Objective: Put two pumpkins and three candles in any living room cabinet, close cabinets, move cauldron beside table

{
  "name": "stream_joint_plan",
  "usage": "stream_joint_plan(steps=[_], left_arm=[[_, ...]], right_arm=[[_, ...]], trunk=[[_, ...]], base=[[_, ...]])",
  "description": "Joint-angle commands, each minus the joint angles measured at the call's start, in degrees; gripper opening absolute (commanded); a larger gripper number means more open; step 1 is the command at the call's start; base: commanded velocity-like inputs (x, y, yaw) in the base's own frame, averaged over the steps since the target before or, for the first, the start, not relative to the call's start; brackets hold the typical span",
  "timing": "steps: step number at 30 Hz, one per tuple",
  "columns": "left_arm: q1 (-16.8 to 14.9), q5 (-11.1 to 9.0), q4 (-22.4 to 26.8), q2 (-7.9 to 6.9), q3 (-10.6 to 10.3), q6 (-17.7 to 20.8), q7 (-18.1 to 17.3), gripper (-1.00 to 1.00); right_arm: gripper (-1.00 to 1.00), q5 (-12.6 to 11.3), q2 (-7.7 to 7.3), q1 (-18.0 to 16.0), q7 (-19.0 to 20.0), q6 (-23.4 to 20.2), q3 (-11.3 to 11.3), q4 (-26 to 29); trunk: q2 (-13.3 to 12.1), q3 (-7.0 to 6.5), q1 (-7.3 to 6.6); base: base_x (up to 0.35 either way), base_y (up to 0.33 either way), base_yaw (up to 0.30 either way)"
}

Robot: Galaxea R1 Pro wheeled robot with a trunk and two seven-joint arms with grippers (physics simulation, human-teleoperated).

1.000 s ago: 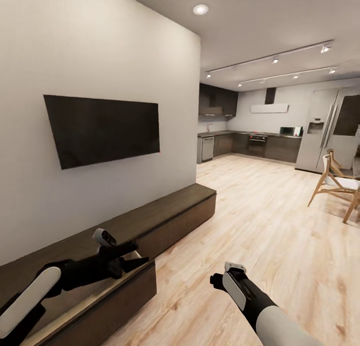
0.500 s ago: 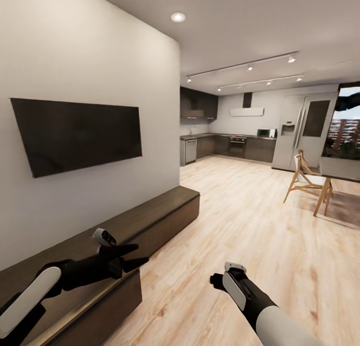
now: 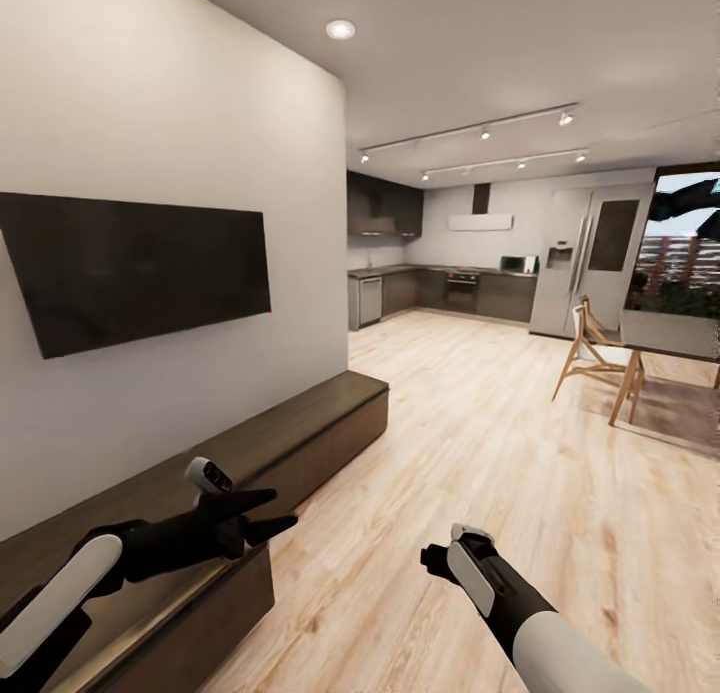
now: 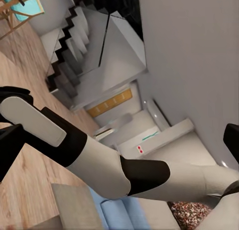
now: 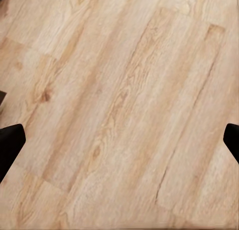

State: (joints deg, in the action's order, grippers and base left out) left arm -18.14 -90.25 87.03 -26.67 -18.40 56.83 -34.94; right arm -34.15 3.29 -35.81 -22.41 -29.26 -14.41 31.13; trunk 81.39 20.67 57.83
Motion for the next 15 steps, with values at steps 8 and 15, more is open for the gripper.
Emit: stream_joint_plan(steps=[8,15], left_arm=[[-0.05,-0.02,-0.02,-0.07,-0.05,0.12,-0.21,1.0],[-0.05,0.04,-0.02,-0.05,-0.05,0.12,-0.18,1.0]], right_arm=[[1.0,-0.74,-0.08,-0.04,-0.53,-0.1,-0.02,-0.01],[1.0,-0.74,-0.12,-0.05,-0.53,-0.18,-0.01,-0.01]], trunk=[[-2.36,-0.42,-1.32],[-5.17,-1.22,-2.86]], base=[[0.0,0.0,-0.181],[0.0,0.0,-0.207]])
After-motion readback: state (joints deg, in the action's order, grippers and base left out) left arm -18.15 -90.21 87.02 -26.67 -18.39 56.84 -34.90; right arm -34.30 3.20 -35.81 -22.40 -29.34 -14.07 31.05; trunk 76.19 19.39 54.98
